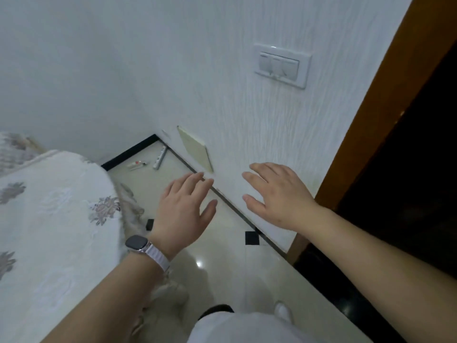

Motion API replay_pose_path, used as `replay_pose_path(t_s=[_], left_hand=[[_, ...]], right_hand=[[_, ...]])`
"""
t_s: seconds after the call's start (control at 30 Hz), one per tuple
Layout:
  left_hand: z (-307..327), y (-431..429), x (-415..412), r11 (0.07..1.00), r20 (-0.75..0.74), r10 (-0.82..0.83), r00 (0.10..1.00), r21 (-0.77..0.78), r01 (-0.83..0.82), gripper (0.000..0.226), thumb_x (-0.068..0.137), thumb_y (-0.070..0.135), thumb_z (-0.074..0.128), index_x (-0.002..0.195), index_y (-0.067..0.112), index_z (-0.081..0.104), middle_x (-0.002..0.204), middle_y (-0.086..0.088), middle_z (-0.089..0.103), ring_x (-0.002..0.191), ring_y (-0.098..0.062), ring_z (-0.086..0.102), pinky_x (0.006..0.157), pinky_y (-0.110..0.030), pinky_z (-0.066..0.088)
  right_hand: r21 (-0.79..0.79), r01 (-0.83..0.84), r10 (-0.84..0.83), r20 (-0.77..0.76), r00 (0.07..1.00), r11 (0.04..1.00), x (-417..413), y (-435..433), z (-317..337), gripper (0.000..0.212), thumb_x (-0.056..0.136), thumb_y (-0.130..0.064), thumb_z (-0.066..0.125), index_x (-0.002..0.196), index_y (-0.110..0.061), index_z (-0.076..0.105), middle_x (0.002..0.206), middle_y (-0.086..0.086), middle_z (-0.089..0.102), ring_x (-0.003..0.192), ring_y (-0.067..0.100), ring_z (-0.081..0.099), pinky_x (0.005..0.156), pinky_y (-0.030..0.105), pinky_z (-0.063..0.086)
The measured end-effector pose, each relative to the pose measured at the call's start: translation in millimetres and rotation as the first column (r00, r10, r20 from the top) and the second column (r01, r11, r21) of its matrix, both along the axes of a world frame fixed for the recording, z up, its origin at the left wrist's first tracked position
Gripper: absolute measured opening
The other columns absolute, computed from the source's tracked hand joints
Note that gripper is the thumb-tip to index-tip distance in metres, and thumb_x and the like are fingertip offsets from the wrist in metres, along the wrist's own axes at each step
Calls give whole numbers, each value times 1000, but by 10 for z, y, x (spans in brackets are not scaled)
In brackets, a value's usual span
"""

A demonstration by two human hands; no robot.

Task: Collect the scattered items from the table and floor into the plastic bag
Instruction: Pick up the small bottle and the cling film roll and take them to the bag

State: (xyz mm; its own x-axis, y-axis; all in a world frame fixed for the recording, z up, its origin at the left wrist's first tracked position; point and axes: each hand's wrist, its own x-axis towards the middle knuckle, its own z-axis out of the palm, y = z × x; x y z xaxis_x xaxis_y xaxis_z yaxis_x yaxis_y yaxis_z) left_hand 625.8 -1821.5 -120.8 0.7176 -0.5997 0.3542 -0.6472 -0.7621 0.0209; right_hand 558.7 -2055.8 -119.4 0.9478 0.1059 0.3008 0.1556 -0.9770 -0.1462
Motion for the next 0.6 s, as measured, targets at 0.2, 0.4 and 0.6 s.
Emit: replay_pose_path(t_s=[0.2, 0.4, 0.6], left_hand=[[3, 94, 356, 985, -47, 171, 984, 39, -169, 48, 90, 45, 50, 129, 18, 60, 134, -9, 59, 124, -33, 52, 102, -48, 41], [-103, 423, 946, 950, -66, 312, 948, 44, -310, 48, 91, 46, 47, 130, 20, 57, 136, -8, 57, 125, -31, 50, 101, -46, 37], [-426, 794, 1946, 926, -145, 373, 916, -3, -377, 50, 90, 47, 46, 130, 19, 58, 136, -9, 57, 125, -33, 51, 100, -49, 43]], right_hand=[[27, -159, 159, -6, 987, 987, 712, 6, 7, 55, 91, -49, 37, 125, -12, 61, 130, 11, 59, 117, 32, 54, 99, 44, 42], [30, -289, 290, -46, 956, 957, 1624, 307, -36, 55, 90, -49, 37, 125, -12, 61, 129, 11, 59, 116, 31, 55, 98, 44, 42], [-39, -342, 336, -110, 935, 939, 2714, 675, -178, 54, 91, -50, 38, 127, -14, 60, 132, 10, 58, 118, 29, 53, 98, 43, 41]])
